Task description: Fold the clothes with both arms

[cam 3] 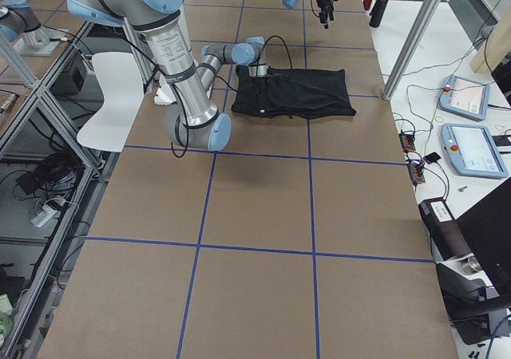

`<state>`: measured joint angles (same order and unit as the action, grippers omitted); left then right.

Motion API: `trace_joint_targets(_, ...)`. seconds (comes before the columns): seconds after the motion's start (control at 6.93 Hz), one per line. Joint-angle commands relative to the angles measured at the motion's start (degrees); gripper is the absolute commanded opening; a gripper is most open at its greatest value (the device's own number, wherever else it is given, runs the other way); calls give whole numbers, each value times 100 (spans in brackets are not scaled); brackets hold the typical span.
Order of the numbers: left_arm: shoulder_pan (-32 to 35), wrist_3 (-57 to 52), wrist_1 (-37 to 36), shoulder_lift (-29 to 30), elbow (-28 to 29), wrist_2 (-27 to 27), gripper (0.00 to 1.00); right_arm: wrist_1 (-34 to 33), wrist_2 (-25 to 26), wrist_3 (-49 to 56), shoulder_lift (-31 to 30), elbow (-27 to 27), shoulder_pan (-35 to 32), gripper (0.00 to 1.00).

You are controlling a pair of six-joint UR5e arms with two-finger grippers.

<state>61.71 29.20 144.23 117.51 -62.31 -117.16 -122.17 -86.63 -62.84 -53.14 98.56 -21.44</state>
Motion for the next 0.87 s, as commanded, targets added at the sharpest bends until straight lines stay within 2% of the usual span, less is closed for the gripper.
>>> trace_joint_targets(0.0,-1,-2,0,0,0,0,100,0,32,0,-310,295,69,100)
trace_joint_targets(0.43,-1,-2,0,0,0,0,100,113,50,270,-188,505,-17,100)
trace_joint_targets(0.58,-1,-2,0,0,0,0,100,462,-37,316,-14,489,-288,100)
trace_joint_targets(0.72,-1,7,0,0,0,0,100,1101,-107,308,49,376,-543,100)
